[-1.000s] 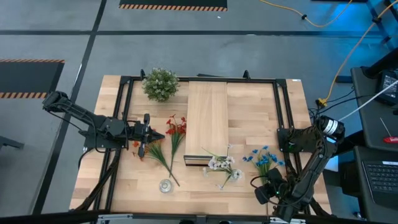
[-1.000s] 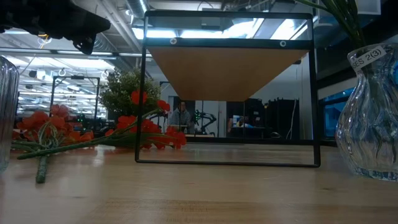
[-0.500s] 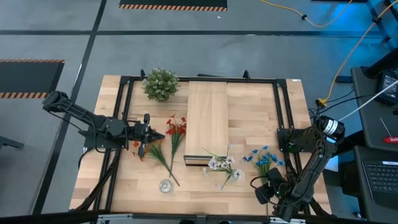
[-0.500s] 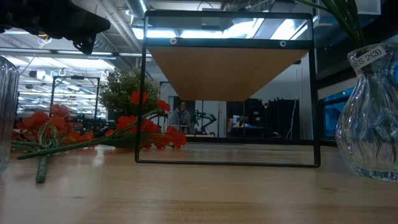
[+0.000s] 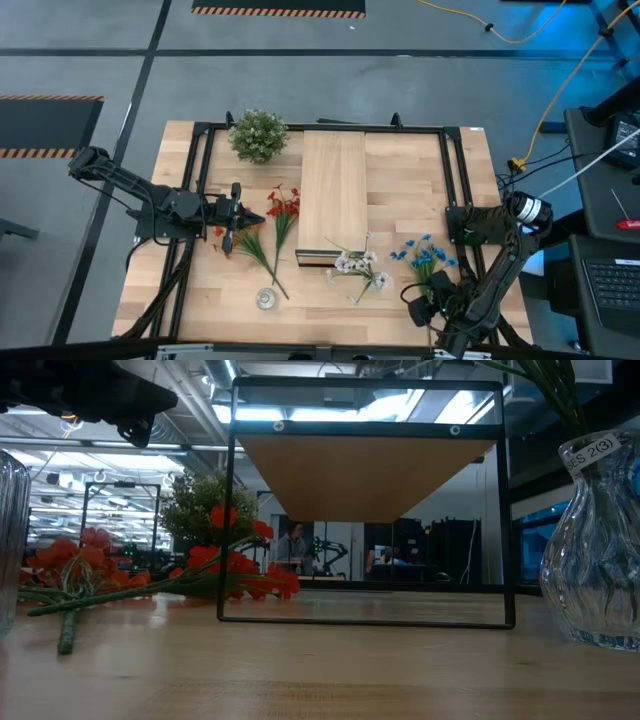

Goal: Pick and place flowers into a vace then onto a shelf
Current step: Put the blue flowers into the right transparent flower vase

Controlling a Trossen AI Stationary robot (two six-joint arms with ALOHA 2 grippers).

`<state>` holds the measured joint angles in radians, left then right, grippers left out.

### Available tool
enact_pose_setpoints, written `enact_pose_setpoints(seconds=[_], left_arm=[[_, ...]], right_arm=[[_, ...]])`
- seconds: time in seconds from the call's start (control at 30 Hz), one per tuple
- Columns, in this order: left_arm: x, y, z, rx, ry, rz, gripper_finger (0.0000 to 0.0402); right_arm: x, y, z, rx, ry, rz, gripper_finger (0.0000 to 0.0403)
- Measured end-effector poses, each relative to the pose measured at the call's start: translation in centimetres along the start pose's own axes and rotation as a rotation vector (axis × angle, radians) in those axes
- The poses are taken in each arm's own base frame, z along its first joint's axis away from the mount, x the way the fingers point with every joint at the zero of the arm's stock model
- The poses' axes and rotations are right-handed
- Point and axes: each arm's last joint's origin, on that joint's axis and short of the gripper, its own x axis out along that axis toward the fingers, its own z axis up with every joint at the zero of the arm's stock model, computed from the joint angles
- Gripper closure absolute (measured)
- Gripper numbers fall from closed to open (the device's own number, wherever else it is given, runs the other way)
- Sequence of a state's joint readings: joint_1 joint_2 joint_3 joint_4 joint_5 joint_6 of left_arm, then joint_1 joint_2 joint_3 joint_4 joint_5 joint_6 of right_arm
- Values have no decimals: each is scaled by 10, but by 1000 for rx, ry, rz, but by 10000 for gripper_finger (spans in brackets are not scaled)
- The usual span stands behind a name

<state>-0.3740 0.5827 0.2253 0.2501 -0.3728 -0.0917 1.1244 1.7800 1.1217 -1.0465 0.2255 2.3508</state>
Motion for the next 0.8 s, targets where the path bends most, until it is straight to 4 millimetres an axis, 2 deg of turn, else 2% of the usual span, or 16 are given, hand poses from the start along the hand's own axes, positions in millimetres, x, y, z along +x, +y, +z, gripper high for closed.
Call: enact_pose_setpoints(seconds=[0.17,0.4,0.8], left_arm=[[0,0,0,0,0,0,398],[0,0,0,0,0,0,398],[0,0,0,0,0,0,398]], right_arm=[[12,2,-3,6,-59,-4,150],[23,5,-4,22,-45,-78,151],[28,9,-6,32,-17,-84,154]])
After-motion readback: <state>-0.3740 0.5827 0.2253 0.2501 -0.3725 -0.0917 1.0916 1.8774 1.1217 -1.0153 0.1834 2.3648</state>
